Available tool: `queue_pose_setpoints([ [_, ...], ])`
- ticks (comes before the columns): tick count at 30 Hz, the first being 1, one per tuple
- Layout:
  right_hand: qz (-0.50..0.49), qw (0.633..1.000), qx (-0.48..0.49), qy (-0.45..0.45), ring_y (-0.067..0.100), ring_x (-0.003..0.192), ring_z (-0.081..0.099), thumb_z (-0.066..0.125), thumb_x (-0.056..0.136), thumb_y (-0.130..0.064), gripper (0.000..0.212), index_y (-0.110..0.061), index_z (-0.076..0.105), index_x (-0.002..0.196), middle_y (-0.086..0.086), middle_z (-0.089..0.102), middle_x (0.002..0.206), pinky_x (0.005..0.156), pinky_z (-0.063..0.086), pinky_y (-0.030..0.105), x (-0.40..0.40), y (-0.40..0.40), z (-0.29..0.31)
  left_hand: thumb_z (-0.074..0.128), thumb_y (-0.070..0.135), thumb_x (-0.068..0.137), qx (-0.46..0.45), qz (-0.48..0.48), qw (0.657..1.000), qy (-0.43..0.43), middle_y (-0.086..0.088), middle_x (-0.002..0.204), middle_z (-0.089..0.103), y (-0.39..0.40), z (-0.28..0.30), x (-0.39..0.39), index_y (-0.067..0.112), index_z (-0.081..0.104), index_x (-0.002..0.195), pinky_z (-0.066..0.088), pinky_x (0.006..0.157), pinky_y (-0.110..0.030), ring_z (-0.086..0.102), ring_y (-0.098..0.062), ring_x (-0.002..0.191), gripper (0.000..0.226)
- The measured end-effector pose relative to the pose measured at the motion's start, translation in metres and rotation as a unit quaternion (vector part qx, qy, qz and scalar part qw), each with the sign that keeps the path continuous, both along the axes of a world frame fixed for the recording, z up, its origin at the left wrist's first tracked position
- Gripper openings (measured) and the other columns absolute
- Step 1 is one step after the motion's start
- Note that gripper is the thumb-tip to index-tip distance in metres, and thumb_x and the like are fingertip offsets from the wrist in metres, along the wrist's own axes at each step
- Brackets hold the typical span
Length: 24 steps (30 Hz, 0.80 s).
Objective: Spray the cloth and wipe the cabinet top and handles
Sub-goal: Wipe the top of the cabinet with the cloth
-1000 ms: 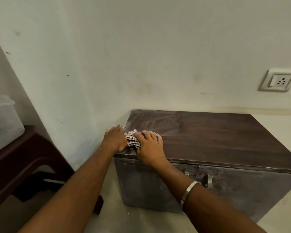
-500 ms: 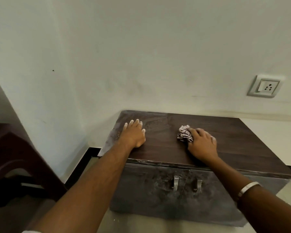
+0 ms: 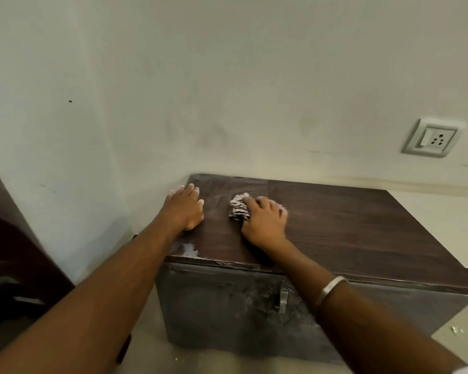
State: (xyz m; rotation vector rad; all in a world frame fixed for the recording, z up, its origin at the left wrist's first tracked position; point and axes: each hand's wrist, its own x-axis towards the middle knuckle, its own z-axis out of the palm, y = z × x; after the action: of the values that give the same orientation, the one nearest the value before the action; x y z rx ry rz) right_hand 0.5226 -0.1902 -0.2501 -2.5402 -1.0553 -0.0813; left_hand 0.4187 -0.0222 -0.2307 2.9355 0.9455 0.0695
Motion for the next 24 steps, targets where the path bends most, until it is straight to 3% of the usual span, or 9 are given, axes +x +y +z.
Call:
queue_pose_setpoints([
  [4, 0.109, 0.994, 0.016, 0.005, 0.027, 0.142, 0.016, 0.053, 0.084, -0.027, 0.065, -0.036, 0.029, 0.144, 0.002, 0.029, 0.151, 0.115, 0.004, 0.054, -0.034, 0.045, -0.002, 0.028, 0.03, 0.102, -0.001, 0.028, 1.0, -0.009, -0.008, 0.16, 0.021, 0.022, 0.002, -0.018, 0.008, 0.025, 0.15, 0.016, 0.119, -0.045, 0.021, -0.027, 0.146, 0.053],
  [9, 0.134, 0.99, 0.025, -0.03, 0.023, 0.142, 0.017, 0.051, 0.086, -0.027, 0.063, -0.036, 0.028, 0.145, 0.0, 0.03, 0.15, 0.116, 0.005, 0.049, -0.014, 0.041, -0.007, 0.028, 0.03, 0.102, -0.003, 0.026, 1.0, -0.003, -0.009, 0.16, 0.021, 0.021, 0.001, -0.011, 0.007, 0.026, 0.15, 0.015, 0.119, -0.045, 0.021, -0.028, 0.146, 0.052],
  [24, -0.123, 0.992, -0.026, -0.018, 0.028, 0.138, 0.027, 0.051, 0.085, -0.034, 0.061, -0.037, 0.031, 0.142, 0.003, 0.033, 0.148, 0.112, 0.016, 0.049, 0.148, -0.072, -0.003, 0.023, 0.032, 0.103, -0.04, -0.065, 0.997, 0.007, -0.006, 0.163, 0.005, -0.038, -0.005, 0.081, 0.009, 0.013, 0.154, 0.003, 0.12, -0.044, 0.004, -0.026, 0.15, 0.057],
])
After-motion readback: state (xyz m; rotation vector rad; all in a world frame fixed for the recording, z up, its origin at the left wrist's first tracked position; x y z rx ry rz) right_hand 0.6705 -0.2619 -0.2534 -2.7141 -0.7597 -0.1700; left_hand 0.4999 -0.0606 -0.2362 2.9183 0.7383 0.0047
